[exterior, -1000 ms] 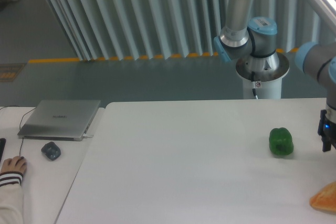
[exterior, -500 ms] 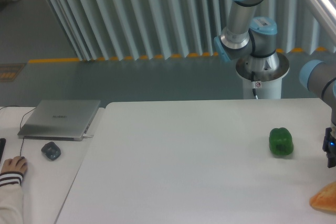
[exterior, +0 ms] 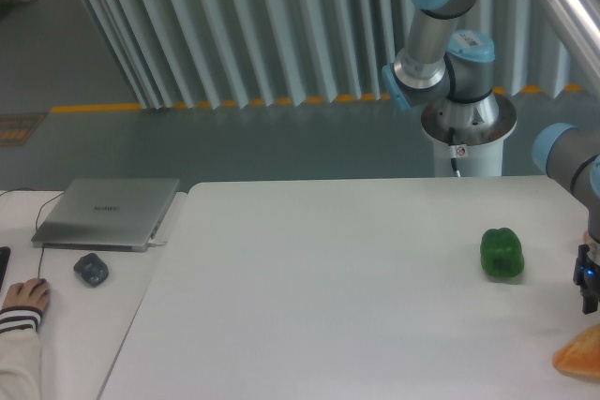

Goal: Place the triangular bread in the basket
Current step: 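Lower the gripper down onto the orange triangular bread slice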

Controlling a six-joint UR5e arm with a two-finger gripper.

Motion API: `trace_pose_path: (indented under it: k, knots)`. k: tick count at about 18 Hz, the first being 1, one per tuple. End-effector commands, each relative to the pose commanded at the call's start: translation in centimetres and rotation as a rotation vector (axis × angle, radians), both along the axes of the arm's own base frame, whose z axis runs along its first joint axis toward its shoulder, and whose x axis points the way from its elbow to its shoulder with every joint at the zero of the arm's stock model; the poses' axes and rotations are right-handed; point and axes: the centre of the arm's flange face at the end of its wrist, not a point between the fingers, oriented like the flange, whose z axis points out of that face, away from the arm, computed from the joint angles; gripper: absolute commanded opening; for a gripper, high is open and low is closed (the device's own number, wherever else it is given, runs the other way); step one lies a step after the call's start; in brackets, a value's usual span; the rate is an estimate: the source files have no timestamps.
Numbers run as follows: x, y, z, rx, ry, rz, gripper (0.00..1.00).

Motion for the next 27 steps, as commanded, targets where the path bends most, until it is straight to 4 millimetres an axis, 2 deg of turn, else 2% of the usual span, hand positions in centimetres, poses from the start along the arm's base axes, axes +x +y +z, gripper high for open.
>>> trace_pose_path:
  k: [2,3,4,7,9,12,16,19,20,22,24,27]
  knots:
    - [-0.1,0.0,0.0,0.001,0.001,-0.001,0.98]
    - [-0.1,0.0,-0.1,0.0,0.0,-0.002,0.93]
    - [-0.1,0.0,-0.1,0.0,0.0,0.0,0.85]
    - [-0.1,0.0,0.0,0.001,0.001,0.0,0.47]
    - [0.0,0.0,0.2,0.0,0.003,0.0,0.25]
    - [0.1,0.0,0.8,0.011,0.007,0.03,0.07]
    - [1.6,0.0,4.3,0.05,0.03,0.056,0.06]
    - [4.9,0.5,6.9,0.091,0.024,0.091,0.07]
    - [6.3,0.6,8.4,0.115,0.014,0.12,0.07]
    - [7.1,0.1,11.0,0.138,0.019,0.145,0.07]
    - [5.2,-1.4,11.9,0.155,0.033,0.184,0.07]
    - [-0.7,-4.2,12.6,0.185,0.061,0.173,0.07]
